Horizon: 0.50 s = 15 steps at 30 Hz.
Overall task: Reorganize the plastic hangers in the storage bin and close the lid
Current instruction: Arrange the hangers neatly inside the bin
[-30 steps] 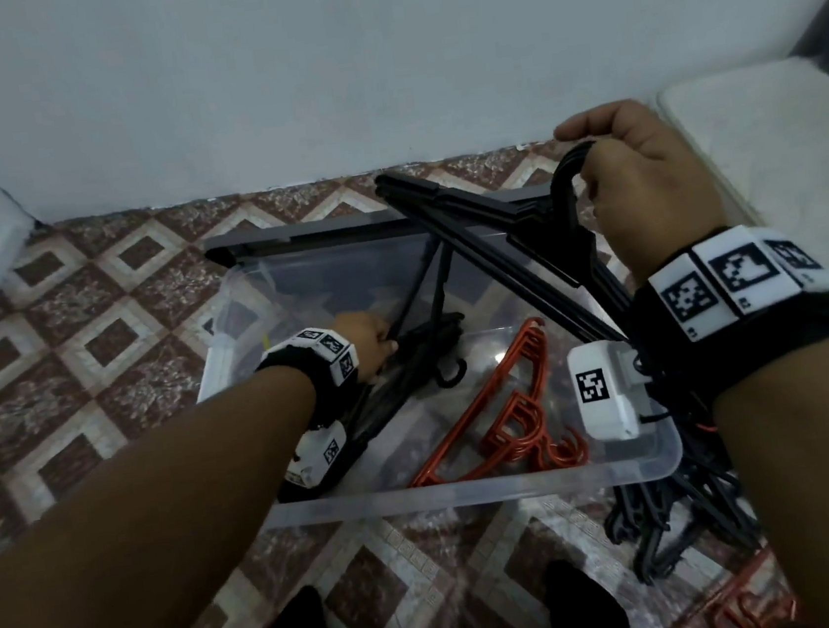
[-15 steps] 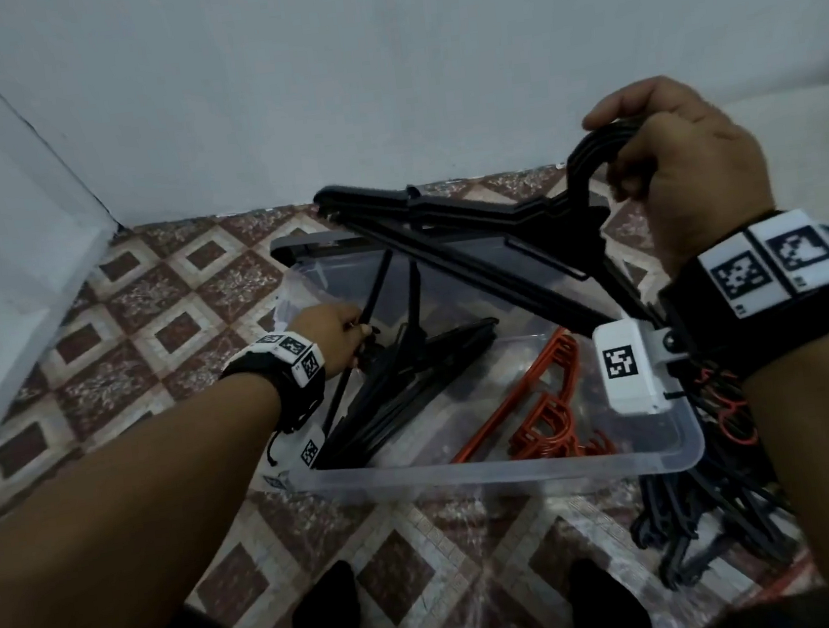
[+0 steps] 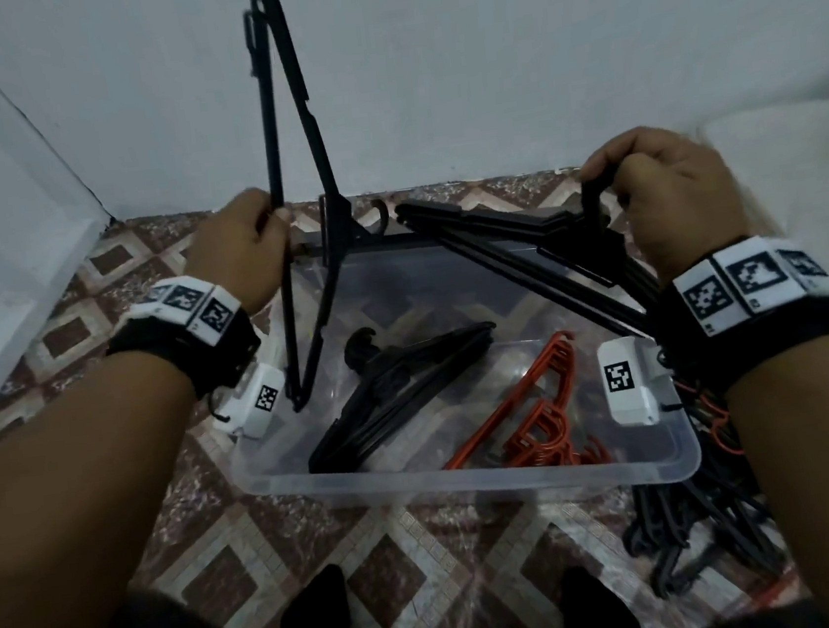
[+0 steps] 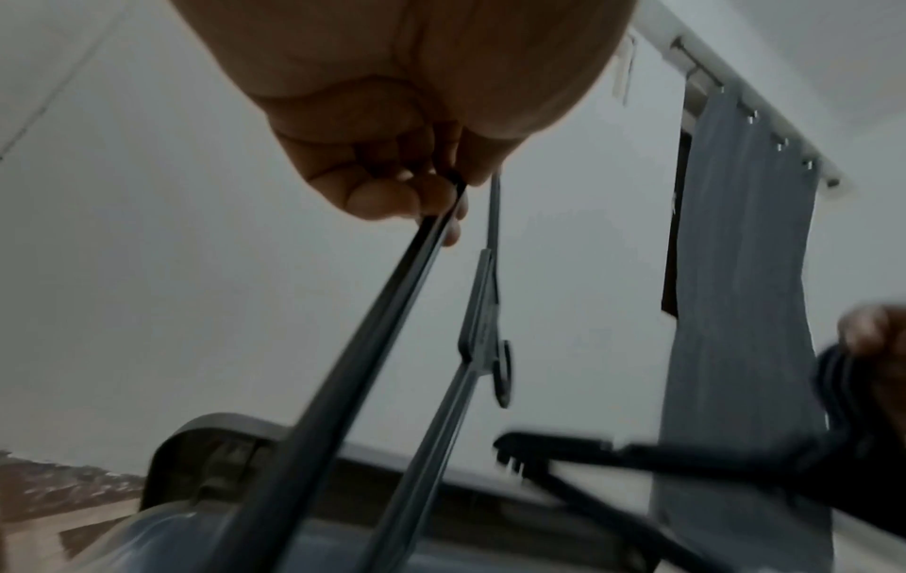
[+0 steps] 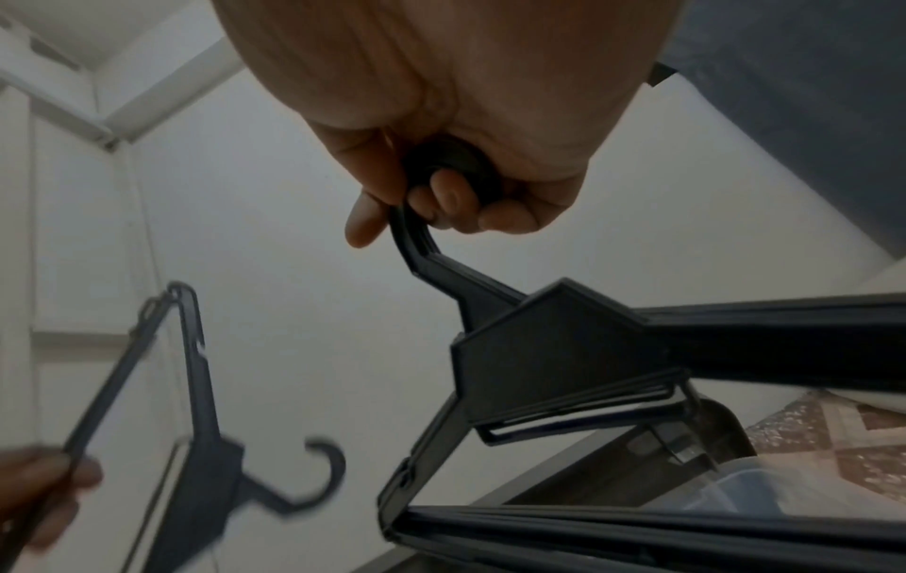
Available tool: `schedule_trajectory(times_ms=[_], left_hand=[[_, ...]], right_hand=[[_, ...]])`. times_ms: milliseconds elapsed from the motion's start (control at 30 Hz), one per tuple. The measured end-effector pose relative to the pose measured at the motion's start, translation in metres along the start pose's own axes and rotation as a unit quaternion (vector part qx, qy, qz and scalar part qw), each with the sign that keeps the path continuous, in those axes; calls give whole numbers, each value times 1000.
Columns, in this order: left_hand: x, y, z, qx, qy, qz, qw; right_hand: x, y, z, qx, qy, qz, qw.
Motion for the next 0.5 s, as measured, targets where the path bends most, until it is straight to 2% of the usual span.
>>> schedule_trajectory(times_ms=[67,133,233,300,333,400,500], left_hand=[[4,-12,1,-78,-6,-5,997],[7,-20,-1,-226,-10,39,973],[6,-20,-14,-416,-1,163,895],[0,-14,-26,-476,1,246,844],[-3,-11,-32,-488,2,275,828],[-9,-4,-41,-490,6,308,816],[-12,3,-45,-472,-12,301,828]], right_hand=[[-2,11,-5,-31,-1,47,998],[-3,19,-11,-68,6,93,993],[-6,28,-16,-83,10,134,987],[-10,36,-14,-82,3,160,984],[-12,41,-13,-84,-1,170,982],[-16,48,-9,-76,-8,186,980],[-21,55,-4,-19,19,185,982]])
Point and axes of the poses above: each hand's wrist, its own x-axis towards the middle knuckle, its own y-axis out of the palm, z = x × y, the point moved 4 cm from there along x, towards the middle knuckle, and after that the axes turned 15 degrees about -y, right-handed, at the moved point
